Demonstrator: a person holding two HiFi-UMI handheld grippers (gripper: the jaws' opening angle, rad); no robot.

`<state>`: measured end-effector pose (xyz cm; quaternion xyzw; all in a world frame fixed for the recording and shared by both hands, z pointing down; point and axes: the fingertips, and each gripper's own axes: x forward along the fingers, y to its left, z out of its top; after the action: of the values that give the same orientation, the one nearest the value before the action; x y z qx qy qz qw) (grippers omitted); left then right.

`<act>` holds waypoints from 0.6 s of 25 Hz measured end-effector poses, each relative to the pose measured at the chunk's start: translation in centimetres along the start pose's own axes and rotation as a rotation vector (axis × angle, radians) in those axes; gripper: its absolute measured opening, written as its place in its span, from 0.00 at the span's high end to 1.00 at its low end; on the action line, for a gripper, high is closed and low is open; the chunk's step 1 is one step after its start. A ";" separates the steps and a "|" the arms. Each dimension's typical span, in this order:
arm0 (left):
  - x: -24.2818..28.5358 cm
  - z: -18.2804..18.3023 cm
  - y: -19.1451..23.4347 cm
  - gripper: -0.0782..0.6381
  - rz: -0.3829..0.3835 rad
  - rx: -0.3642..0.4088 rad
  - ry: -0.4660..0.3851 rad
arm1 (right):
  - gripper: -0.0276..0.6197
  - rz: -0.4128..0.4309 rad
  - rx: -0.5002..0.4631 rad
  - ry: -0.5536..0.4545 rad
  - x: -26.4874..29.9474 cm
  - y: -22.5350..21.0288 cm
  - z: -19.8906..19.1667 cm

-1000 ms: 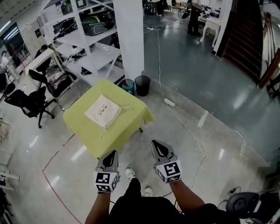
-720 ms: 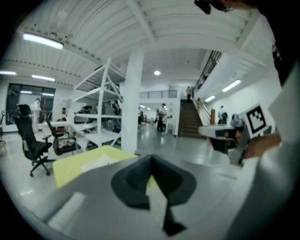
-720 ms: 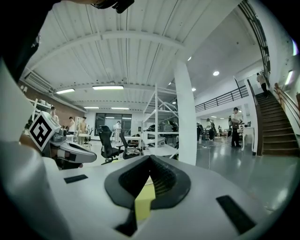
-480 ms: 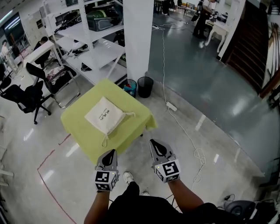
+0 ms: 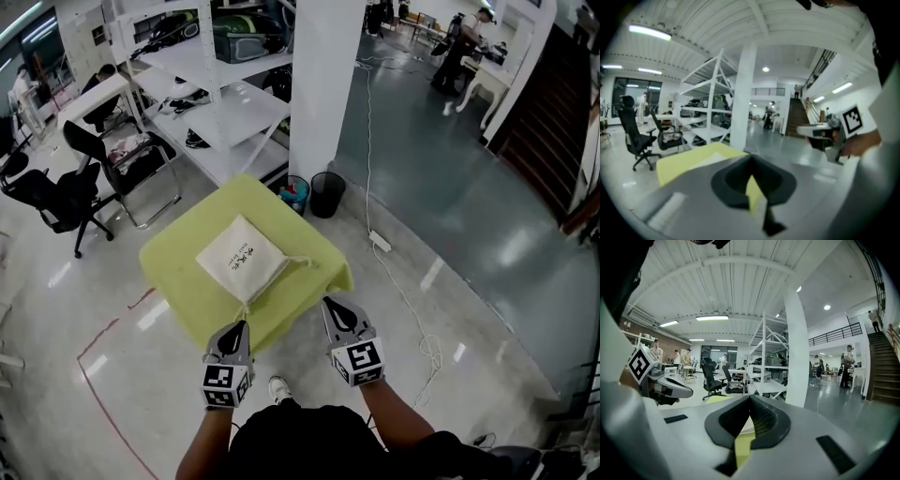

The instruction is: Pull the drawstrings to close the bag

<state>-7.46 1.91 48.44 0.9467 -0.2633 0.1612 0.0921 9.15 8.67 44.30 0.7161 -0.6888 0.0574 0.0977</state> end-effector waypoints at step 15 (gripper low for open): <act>4.4 -1.8 5.5 0.88 0.087 -0.023 0.069 | 0.96 0.087 -0.029 0.081 8.5 -1.5 -2.1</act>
<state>-7.23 -4.34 52.20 0.9271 -0.3029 0.1945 0.1046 11.19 0.88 48.13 0.6811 -0.7154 0.0806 0.1333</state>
